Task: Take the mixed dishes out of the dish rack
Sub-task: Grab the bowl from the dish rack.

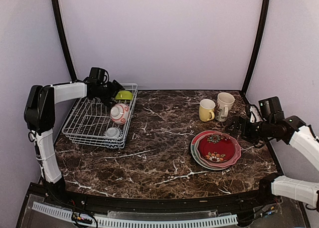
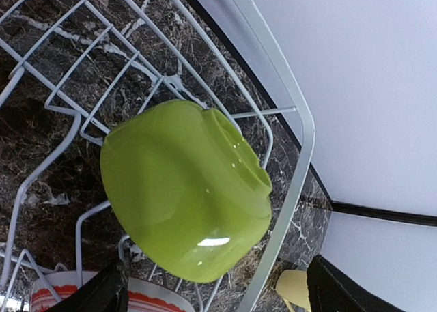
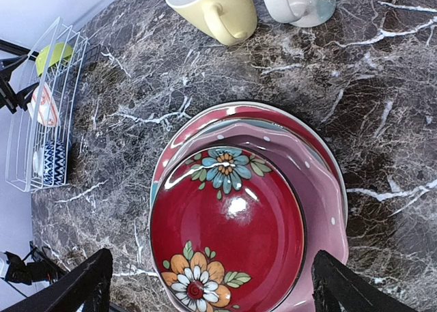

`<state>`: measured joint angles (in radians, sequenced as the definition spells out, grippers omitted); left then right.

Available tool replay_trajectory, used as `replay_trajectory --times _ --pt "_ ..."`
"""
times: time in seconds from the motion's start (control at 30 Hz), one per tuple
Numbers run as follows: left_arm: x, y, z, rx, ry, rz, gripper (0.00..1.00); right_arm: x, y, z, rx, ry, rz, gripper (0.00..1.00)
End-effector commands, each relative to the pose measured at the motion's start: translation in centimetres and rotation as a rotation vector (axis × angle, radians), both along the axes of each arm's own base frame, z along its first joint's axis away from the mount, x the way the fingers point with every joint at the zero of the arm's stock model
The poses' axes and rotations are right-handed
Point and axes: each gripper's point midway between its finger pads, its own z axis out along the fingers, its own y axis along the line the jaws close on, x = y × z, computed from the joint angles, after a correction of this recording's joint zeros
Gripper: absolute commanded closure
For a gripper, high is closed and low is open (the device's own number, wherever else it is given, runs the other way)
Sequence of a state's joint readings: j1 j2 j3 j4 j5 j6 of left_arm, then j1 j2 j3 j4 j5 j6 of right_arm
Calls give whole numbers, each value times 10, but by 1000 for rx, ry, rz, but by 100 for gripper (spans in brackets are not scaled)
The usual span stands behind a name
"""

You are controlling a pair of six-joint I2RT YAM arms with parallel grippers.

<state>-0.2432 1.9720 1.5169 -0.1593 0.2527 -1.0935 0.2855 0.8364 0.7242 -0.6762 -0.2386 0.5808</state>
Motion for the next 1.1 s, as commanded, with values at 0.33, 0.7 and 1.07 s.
replay_trajectory --times 0.33,0.7,1.07 --pt "40 -1 -11 -197 -46 70 30 5 4 -3 39 -10 -12 1" --pt "50 -1 -16 -367 -95 162 51 5 6 -7 59 7 -20 1" --pt "58 5 -10 -552 -239 238 69 4 7 -4 78 1 -23 1"
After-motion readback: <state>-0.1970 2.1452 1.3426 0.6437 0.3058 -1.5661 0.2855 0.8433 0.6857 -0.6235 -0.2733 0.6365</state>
